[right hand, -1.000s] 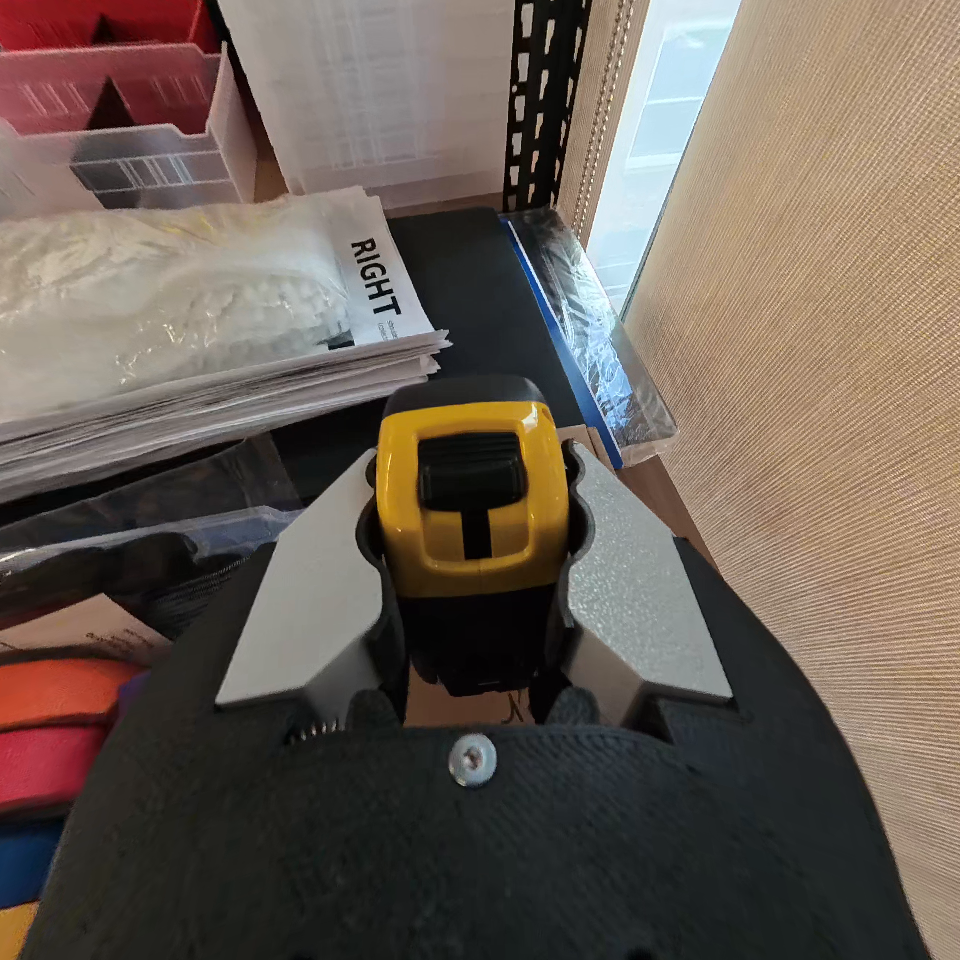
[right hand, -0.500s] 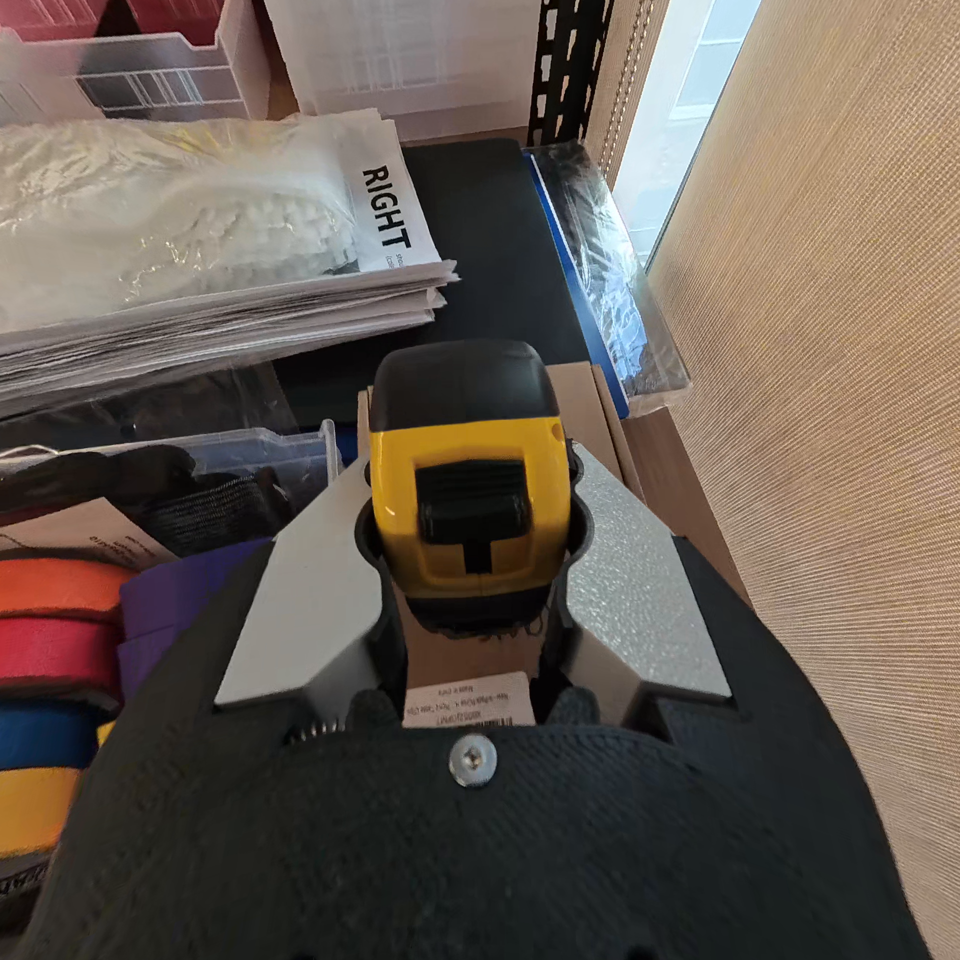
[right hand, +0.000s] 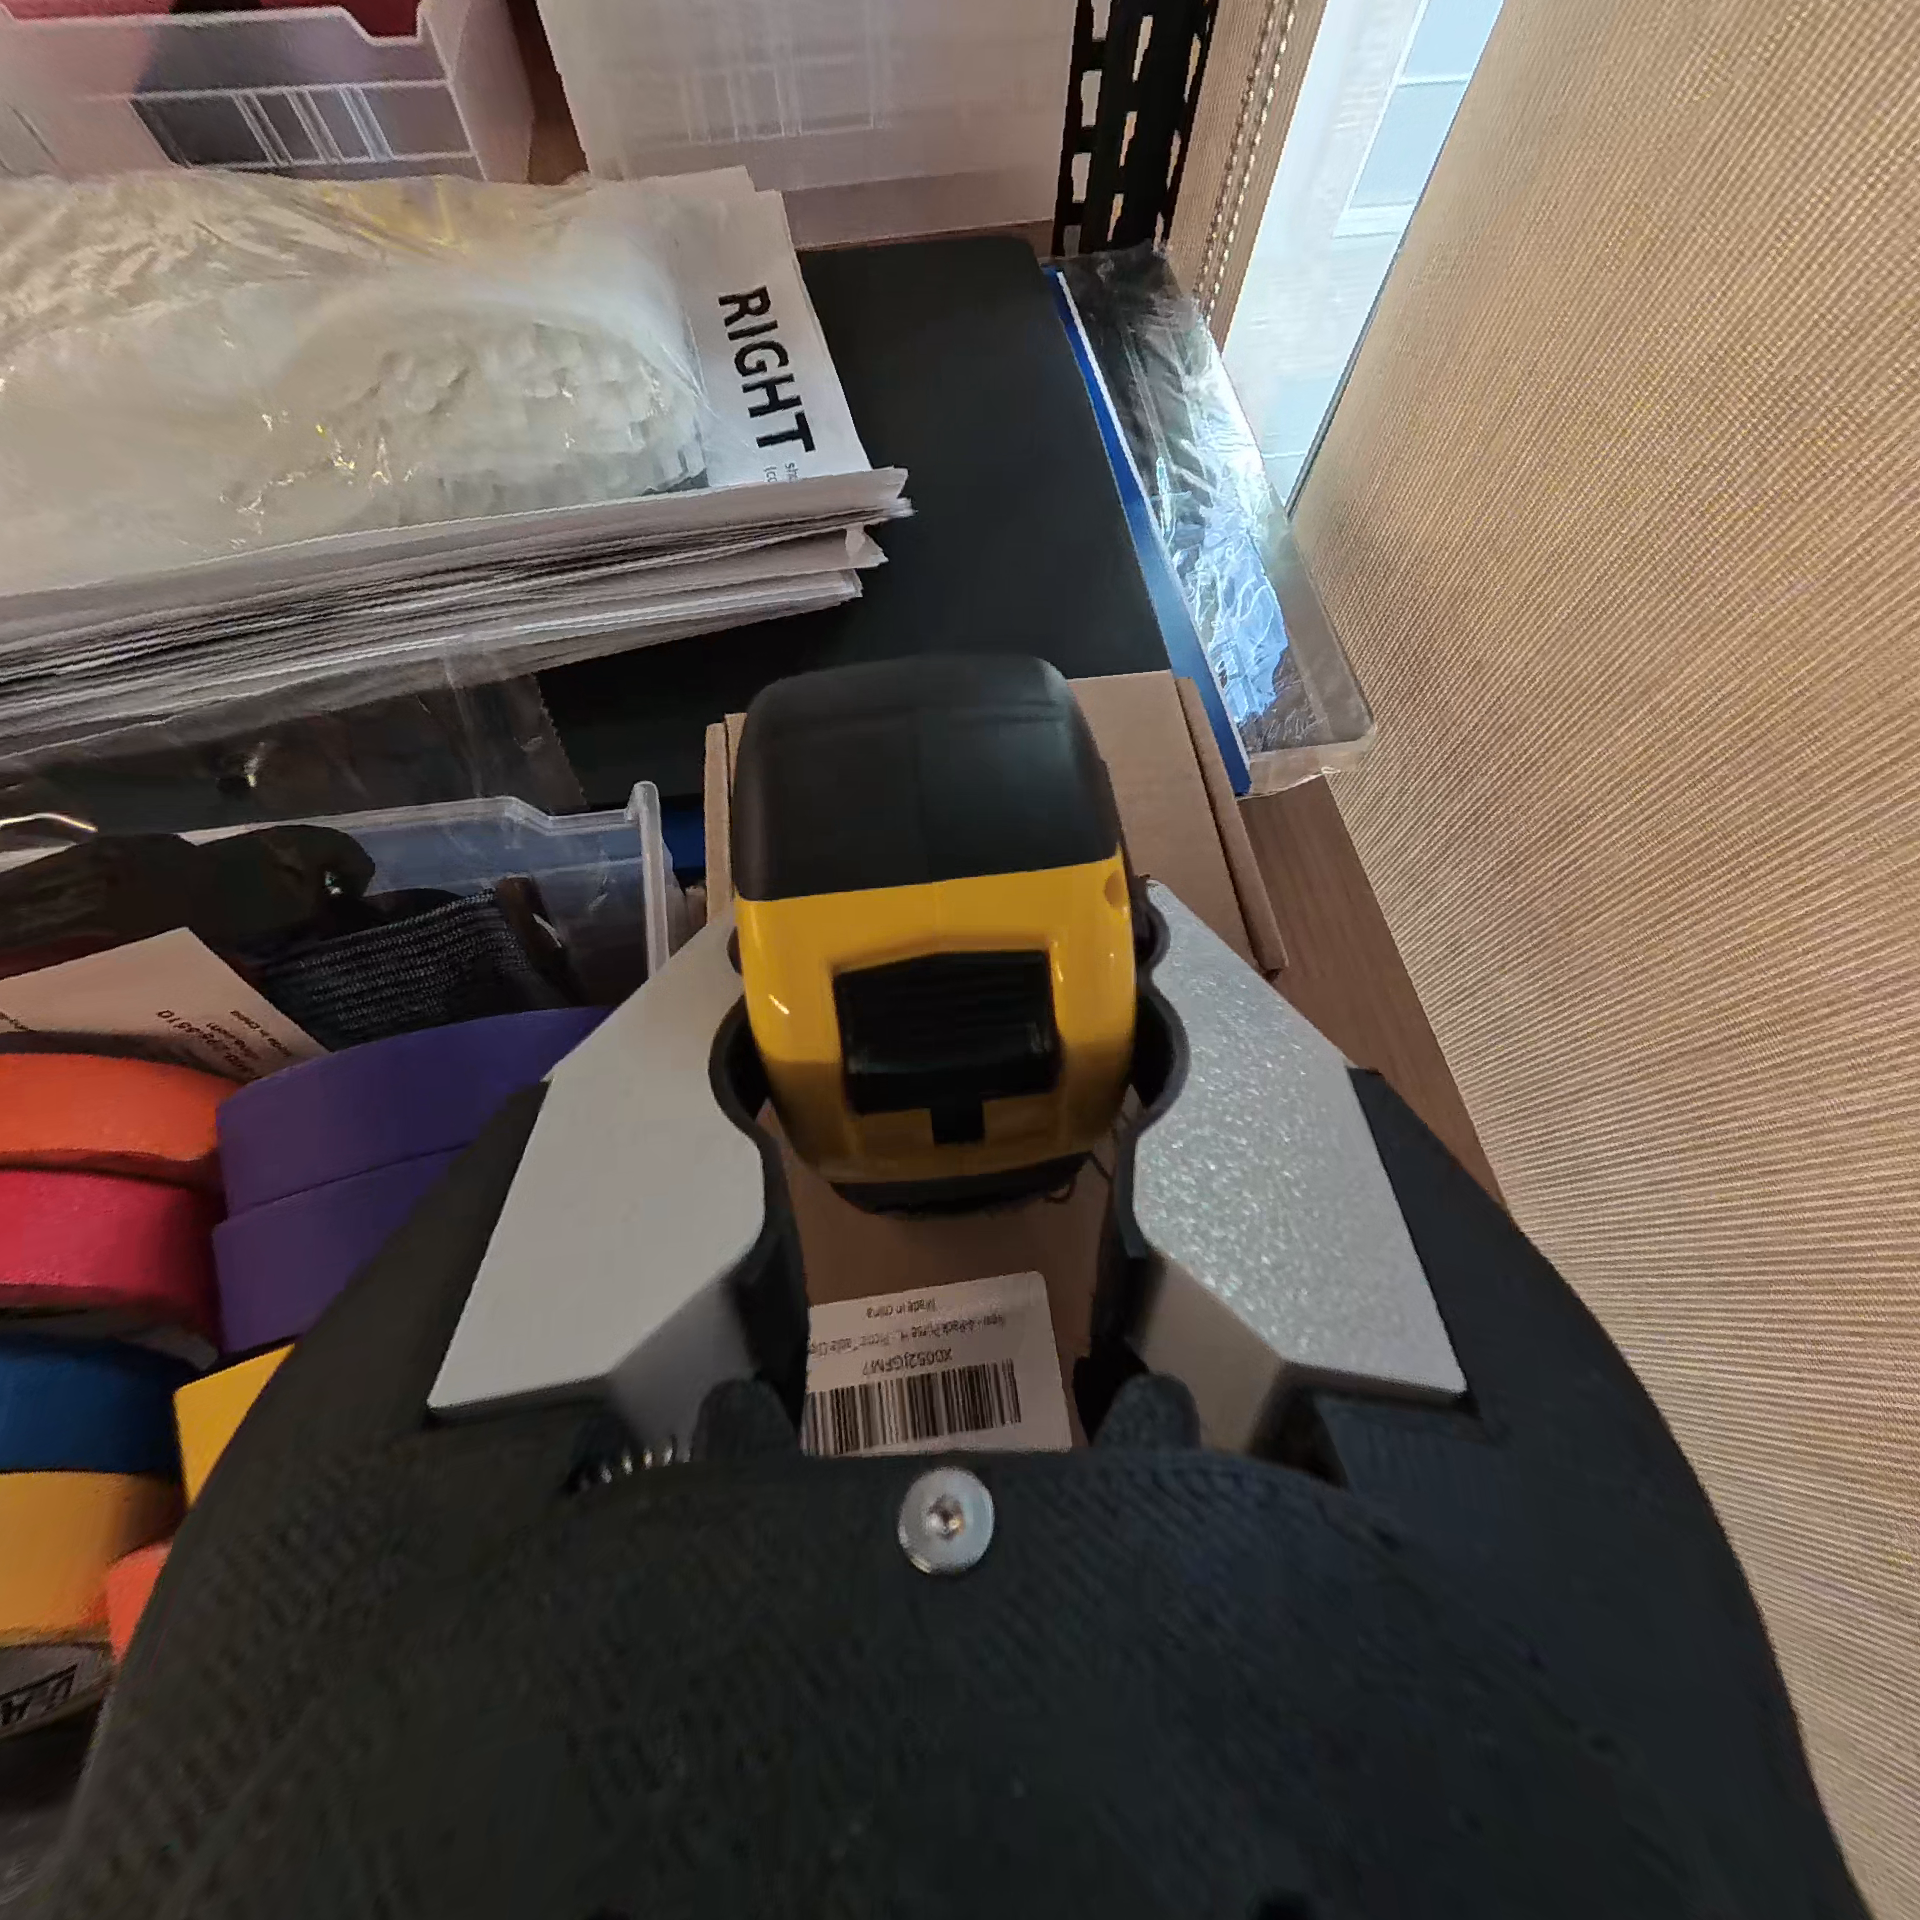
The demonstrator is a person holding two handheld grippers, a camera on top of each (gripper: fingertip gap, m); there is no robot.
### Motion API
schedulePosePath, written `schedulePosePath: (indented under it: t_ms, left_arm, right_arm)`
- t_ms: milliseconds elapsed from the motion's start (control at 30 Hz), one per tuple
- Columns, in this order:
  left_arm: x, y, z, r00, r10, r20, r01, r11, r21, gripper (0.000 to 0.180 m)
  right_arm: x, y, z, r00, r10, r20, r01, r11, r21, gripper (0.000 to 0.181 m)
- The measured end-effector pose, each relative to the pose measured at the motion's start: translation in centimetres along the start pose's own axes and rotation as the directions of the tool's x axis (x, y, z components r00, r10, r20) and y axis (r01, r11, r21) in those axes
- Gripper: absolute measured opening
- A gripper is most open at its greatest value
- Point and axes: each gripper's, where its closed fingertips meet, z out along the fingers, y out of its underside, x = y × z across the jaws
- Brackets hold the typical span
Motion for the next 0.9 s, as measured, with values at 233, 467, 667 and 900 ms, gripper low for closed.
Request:
schedulePosePath:
  t_ms: [233,467,667,900]
  left_arm:
    - [0.7,0.6,-2.3,0.999,-0.033,0.027,0.032,0.999,0.004,0.061]
    - [-2.1,1.1,-6.6,0.970,-0.001,0.242,0.014,0.999,-0.051,0.063]
    - [-6.6,-2.6,-14.0,0.823,0.188,0.536,-0.100,0.977,-0.188,0.077]
    - [-7.6,-5.2,-28.7,0.487,0.374,0.789,-0.176,0.927,-0.331,0.080]
  right_arm:
    - [-0.9,-5.0,-5.6,0.994,-0.017,-0.112,0.042,0.975,0.219,0.081]
    - [-8.6,-12.2,-9.9,0.850,-0.174,-0.498,0.338,0.904,0.261,0.077]
    - [-25.9,-19.4,-6.3,0.646,-0.303,-0.700,0.566,0.806,0.174,0.075]
    - [-54.3,-24.5,3.7,0.791,-0.288,-0.540,0.543,0.737,0.403,0.089]
